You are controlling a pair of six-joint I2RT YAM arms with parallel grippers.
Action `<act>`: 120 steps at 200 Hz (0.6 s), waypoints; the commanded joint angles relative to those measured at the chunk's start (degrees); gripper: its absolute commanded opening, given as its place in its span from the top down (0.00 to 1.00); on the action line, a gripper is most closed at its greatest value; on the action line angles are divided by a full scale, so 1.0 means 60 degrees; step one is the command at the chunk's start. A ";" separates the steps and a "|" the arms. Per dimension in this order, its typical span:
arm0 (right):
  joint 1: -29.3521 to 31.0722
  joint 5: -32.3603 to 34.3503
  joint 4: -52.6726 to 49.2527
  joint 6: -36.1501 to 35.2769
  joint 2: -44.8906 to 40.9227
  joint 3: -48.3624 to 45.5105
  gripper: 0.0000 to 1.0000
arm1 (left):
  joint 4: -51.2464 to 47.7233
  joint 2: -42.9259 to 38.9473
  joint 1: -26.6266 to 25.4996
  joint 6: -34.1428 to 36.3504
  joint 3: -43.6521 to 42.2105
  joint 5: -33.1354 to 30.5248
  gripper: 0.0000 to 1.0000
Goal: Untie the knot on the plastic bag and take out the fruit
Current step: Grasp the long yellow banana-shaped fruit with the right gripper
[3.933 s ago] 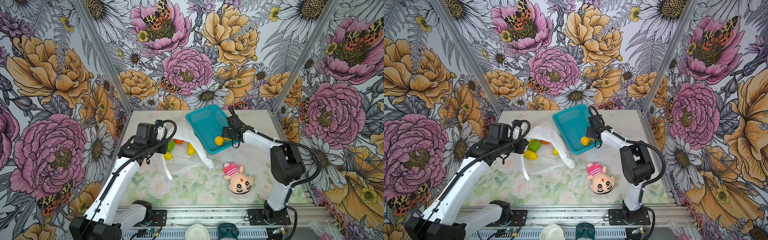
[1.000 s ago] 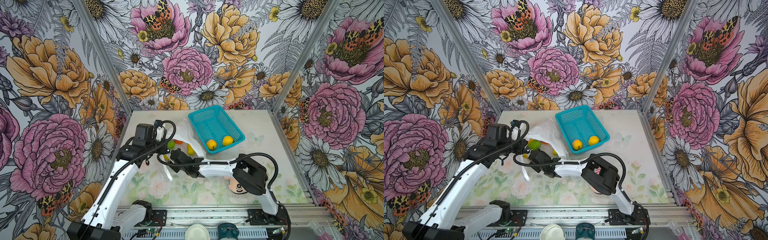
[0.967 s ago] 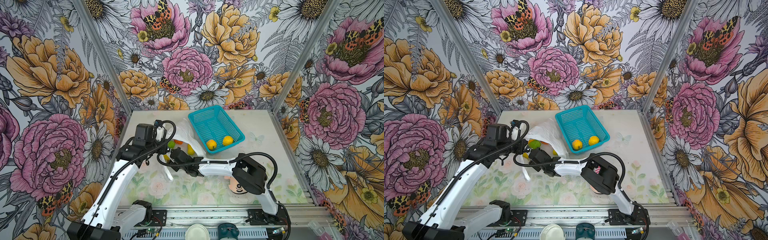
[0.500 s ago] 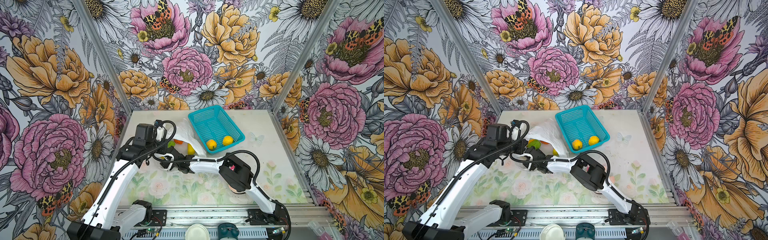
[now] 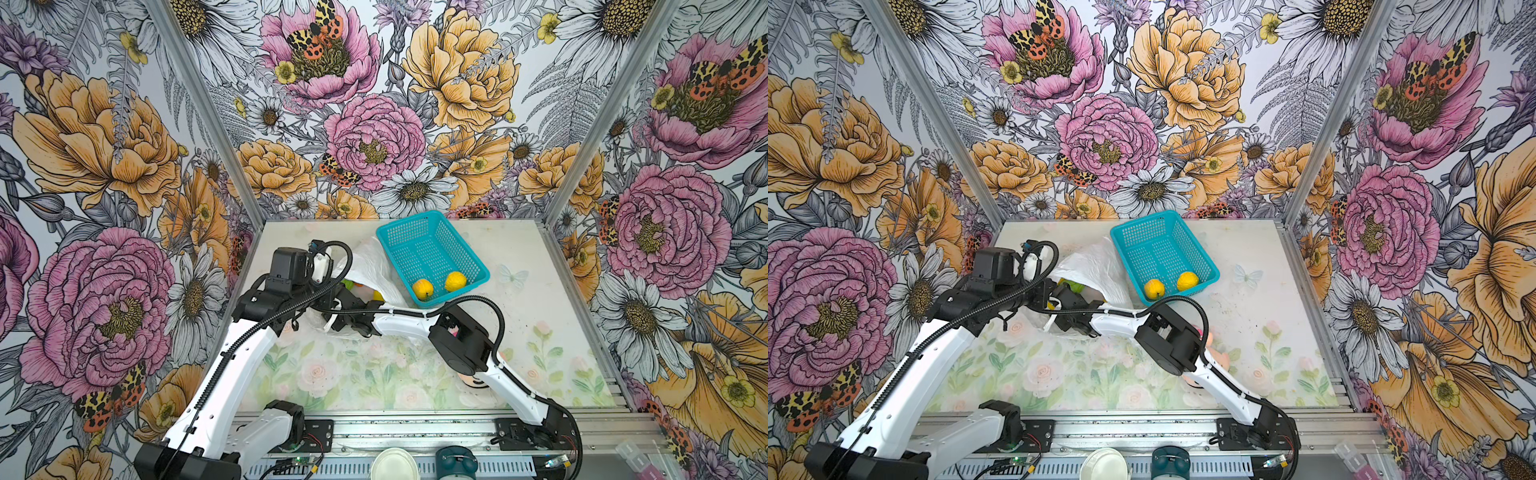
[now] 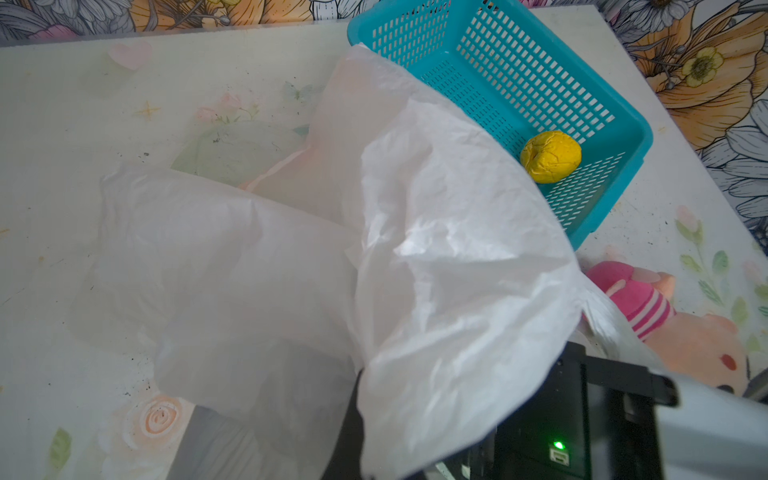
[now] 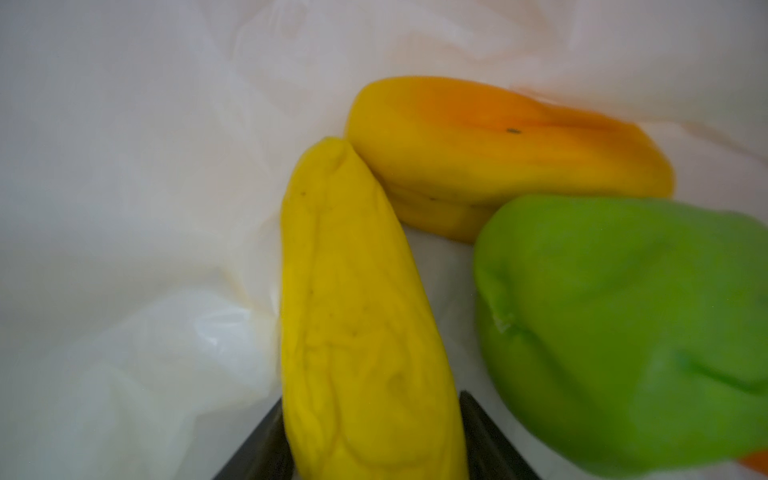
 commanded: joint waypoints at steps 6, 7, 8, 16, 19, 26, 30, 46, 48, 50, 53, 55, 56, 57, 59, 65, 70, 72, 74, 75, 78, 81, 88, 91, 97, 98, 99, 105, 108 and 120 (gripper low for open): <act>0.0020 -0.0017 -0.0427 0.0041 -0.0516 -0.0430 0.47 | 0.0188 -0.0088 0.0078 -0.0094 -0.0072 0.0235 1.00; 0.0017 -0.0007 -0.0428 0.0039 -0.0527 -0.0455 0.48 | 0.0194 -0.0083 0.0085 -0.0094 -0.0070 0.0249 1.00; 0.0015 0.0005 -0.0428 0.0023 -0.0547 -0.0481 0.48 | 0.0197 -0.0080 0.0089 -0.0094 -0.0061 0.0256 1.00; 0.0051 0.0179 -0.0429 -0.0041 -0.0748 -0.0617 0.51 | 0.0185 -0.0035 0.0140 -0.0105 -0.0053 0.0270 1.00; 0.0059 0.0228 -0.0428 -0.0064 -0.0811 -0.0672 0.52 | 0.0178 -0.0033 0.0137 -0.0115 -0.0069 0.0257 1.00; 0.0085 0.0352 -0.0420 -0.0106 -0.0971 -0.0771 0.56 | 0.0178 -0.0037 0.0110 -0.0094 -0.0102 0.0196 1.00; 0.0094 0.0388 -0.0427 -0.0109 -0.1053 -0.0814 0.58 | 0.0174 -0.0047 0.0087 -0.0094 -0.0112 0.0143 1.00; 0.0141 0.0389 -0.0388 -0.0053 -0.1500 -0.1206 0.66 | 0.0191 -0.0070 0.0079 -0.0099 -0.0102 0.0122 1.00; 0.0159 0.0377 -0.0366 -0.0063 -0.1558 -0.1276 0.67 | 0.0190 -0.0064 0.0096 -0.0102 -0.0098 0.0122 1.00; 0.0167 0.0371 -0.0339 -0.0065 -0.1632 -0.1333 0.68 | 0.0198 -0.0056 0.0093 -0.0096 -0.0089 0.0129 1.00; 0.0172 0.0369 -0.0296 -0.0086 -0.1729 -0.1453 0.68 | 0.0187 -0.0045 0.0113 -0.0094 -0.0083 0.0144 1.00; 0.0192 0.0383 -0.0259 -0.0093 -0.1806 -0.1543 0.69 | 0.0193 -0.0029 0.0123 -0.0094 -0.0086 0.0157 1.00; 0.0191 0.0383 -0.0241 -0.0101 -0.1824 -0.1582 0.69 | 0.0189 -0.0024 0.0130 -0.0094 -0.0084 0.0159 1.00; 0.0190 0.0391 -0.0217 -0.0105 -0.1869 -0.1616 0.69 | 0.0194 -0.0021 0.0126 -0.0094 -0.0090 0.0160 1.00; 0.0201 0.0403 -0.0177 -0.0116 -0.1951 -0.1675 0.69 | 0.0177 -0.0012 0.0137 -0.0097 -0.0087 0.0160 1.00; 0.0218 0.0426 0.0019 -0.0137 -0.2183 -0.1965 0.70 | 0.0181 0.0010 0.0135 -0.0095 -0.0104 0.0149 1.00; 0.0235 0.0414 0.0215 -0.0153 -0.2386 -0.2210 0.70 | 0.0175 -0.0004 0.0118 -0.0094 -0.0108 0.0116 1.00; 0.0237 0.0409 0.0304 -0.0153 -0.2439 -0.2285 0.70 | 0.0172 -0.0011 0.0110 -0.0094 -0.0110 0.0098 1.00; 0.0245 0.0408 0.0393 -0.0153 -0.2540 -0.2402 0.70 | 0.0171 -0.0017 0.0108 -0.0097 -0.0122 0.0068 1.00; 0.0247 0.0403 0.0437 -0.0154 -0.2586 -0.2459 0.70 | 0.0178 -0.0032 0.0107 -0.0095 -0.0131 0.0056 1.00; 0.0252 0.0389 0.0563 -0.0154 -0.2713 -0.2616 0.70 | 0.0179 -0.0033 0.0085 -0.0101 -0.0136 0.0021 1.00; 0.0250 0.0390 0.0700 -0.0154 -0.2846 -0.2740 0.70 | 0.0184 -0.0044 0.0086 -0.0096 -0.0132 0.0004 1.00; 0.0284 0.0354 0.1040 -0.0140 -0.3179 -0.3199 0.70 | 0.0189 -0.0055 0.0079 -0.0097 -0.0126 0.0012 1.00; 0.0300 0.0317 0.1210 -0.0146 -0.3327 -0.3371 0.70 | 0.0189 -0.0052 0.0098 -0.0094 -0.0120 0.0016 1.00; 0.0328 0.0253 0.1613 -0.0185 -0.3655 -0.3895 0.70 | 0.0189 -0.0026 0.0121 -0.0094 -0.0104 0.0064 1.00; 0.0339 0.0245 0.1684 -0.0191 -0.3700 -0.3981 0.70 | 0.0194 -0.0022 0.0136 -0.0094 -0.0100 0.0076 1.00; 0.0338 0.0241 0.1763 -0.0202 -0.3760 -0.4068 0.69 | 0.0190 -0.0020 0.0144 -0.0094 -0.0106 0.0074 1.00; 0.0361 0.0207 0.2240 -0.0271 -0.4105 -0.4538 0.68 | 0.0172 0.0017 0.0176 -0.0094 -0.0088 0.0105 1.00; 0.0378 0.0187 0.2460 -0.0306 -0.4252 -0.4828 0.68 | 0.0174 0.0021 0.0185 -0.0094 -0.0094 0.0104 1.00; 0.0380 0.0079 0.3357 -0.0344 -0.4875 -0.5666 0.65 | 0.0173 0.0013 0.0157 -0.0099 -0.0132 0.0007 1.00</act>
